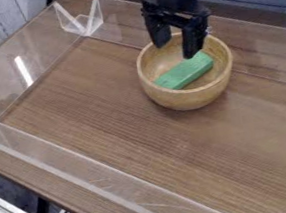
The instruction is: Put the green block in the brown bowl
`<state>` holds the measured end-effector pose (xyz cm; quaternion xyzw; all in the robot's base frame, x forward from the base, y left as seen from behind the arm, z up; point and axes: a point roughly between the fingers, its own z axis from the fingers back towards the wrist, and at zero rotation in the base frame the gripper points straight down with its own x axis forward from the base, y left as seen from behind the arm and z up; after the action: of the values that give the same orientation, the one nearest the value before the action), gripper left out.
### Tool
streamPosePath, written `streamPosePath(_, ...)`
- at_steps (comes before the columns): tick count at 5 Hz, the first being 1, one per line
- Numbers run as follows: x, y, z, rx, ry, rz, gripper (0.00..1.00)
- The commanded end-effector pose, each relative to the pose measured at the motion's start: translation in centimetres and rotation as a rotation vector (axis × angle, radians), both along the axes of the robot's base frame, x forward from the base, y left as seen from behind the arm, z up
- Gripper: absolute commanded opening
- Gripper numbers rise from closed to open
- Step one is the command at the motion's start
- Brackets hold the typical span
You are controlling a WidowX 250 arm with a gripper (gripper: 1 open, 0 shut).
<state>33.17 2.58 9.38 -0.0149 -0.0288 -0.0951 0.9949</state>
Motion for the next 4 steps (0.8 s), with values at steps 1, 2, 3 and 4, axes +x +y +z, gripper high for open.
streamPosePath(1,1.0,0.4,2.6,0.012,-0.098,0.01,1.0)
streamPosePath(2,1.3,0.3,2.1,0.012,-0.098,0.01,1.0)
streamPosePath(3,1.5,0.1,1.5,0.013,-0.095,0.007,1.0)
streamPosePath(4,1.7,0.0,1.0,0.013,-0.094,0.005,1.0)
